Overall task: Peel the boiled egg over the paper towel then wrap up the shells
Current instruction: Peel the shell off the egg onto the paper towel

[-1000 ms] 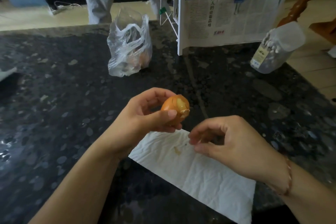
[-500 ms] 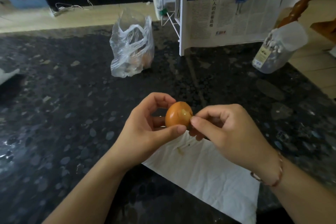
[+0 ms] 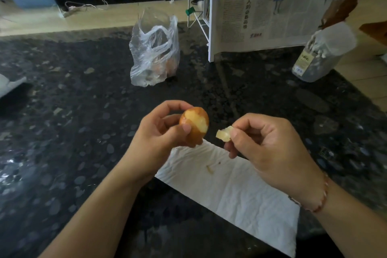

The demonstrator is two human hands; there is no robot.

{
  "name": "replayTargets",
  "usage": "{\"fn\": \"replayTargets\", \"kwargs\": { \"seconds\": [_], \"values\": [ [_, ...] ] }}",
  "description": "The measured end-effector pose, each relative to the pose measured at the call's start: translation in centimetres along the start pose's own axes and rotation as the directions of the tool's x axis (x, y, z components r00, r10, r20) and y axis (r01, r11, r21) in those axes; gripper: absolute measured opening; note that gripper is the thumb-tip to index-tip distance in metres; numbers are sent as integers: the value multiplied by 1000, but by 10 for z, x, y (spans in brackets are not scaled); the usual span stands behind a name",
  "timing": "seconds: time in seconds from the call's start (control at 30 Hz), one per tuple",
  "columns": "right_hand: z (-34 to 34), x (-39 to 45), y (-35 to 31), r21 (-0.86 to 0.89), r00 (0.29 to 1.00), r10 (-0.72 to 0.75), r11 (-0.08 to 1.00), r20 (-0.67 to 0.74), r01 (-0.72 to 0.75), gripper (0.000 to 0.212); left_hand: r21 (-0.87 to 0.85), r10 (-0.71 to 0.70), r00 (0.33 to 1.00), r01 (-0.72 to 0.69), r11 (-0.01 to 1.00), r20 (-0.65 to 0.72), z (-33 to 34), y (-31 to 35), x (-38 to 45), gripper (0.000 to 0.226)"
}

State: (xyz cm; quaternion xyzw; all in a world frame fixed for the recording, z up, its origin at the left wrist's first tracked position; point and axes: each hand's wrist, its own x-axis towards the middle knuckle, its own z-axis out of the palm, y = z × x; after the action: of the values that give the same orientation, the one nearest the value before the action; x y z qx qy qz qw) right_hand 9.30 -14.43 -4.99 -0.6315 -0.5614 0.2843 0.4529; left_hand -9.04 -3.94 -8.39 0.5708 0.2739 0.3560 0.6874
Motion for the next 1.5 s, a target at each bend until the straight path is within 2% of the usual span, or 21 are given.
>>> {"fn": "replayTargets", "kwargs": {
  "seconds": [0.07, 0.13, 0.23, 0.3, 0.4, 0.47, 0.53, 0.6, 0.67, 0.7, 0.87, 1.17, 1.33, 1.5],
  "values": [
    [-3, -2, -1, -75, 999, -15, 997, 51, 18, 15, -15, 0, 1000, 0, 1000, -1, -5, 1, 1, 34],
    [-6, -4, -3, -236, 981, -28, 969, 192, 74, 21, -27, -2, 1000, 3, 1000, 14, -6, 1, 2, 32],
    [-4, -6, -3, -601, 921, 39, 769, 387, 219, 29, -35, -20, 999, 21, 999, 35, -1, 0, 2, 32],
    [-1, -7, -2, -664, 910, 60, 703, 411, 254, 32, -30, -37, 998, 39, 999, 51, 1, -2, 2, 36],
    [0, -8, -1, -651, 924, 27, 718, 382, 248, 33, -34, -57, 996, 60, 998, 66, 3, -3, 1, 38],
    [-4, -6, 0, -611, 963, -25, 768, 267, 189, 32, -53, -67, 996, 70, 996, 60, 5, -2, 0, 28],
    [-10, -3, 4, -470, 989, -106, 871, 101, 142, 26, -53, -75, 995, 78, 996, 61, 9, -2, -1, 22],
    [-10, -2, 3, -231, 992, -118, 967, -48, 104, 21, -34, -80, 995, 82, 996, 67, 11, -3, -2, 21],
    [-5, -3, -1, -72, 993, -75, 995, -86, 69, 30, -9, -76, 993, 77, 997, 95, 12, -5, -3, 20],
    [-2, -3, -2, -60, 994, -73, 996, -81, 69, 32, 5, -69, 991, 69, 998, 114, 12, -6, -3, 22],
    [2, -4, -1, -185, 986, -130, 977, -106, 109, 26, 91, 6, 991, -18, 996, 131, 13, -7, -4, 36],
    [1, -5, 6, -453, 953, -298, 859, -63, 238, 30, 211, 69, 988, -97, 973, 136, 14, -6, -6, 40],
    [2, -3, 8, -472, 954, -292, 851, -63, 230, 24, 256, 58, 986, -97, 962, 157, 13, -6, -6, 40],
    [2, -2, 5, -303, 973, -199, 940, -118, 155, 16, 243, 46, 989, -79, 967, 139, 12, -7, -5, 39]
  ]
}}
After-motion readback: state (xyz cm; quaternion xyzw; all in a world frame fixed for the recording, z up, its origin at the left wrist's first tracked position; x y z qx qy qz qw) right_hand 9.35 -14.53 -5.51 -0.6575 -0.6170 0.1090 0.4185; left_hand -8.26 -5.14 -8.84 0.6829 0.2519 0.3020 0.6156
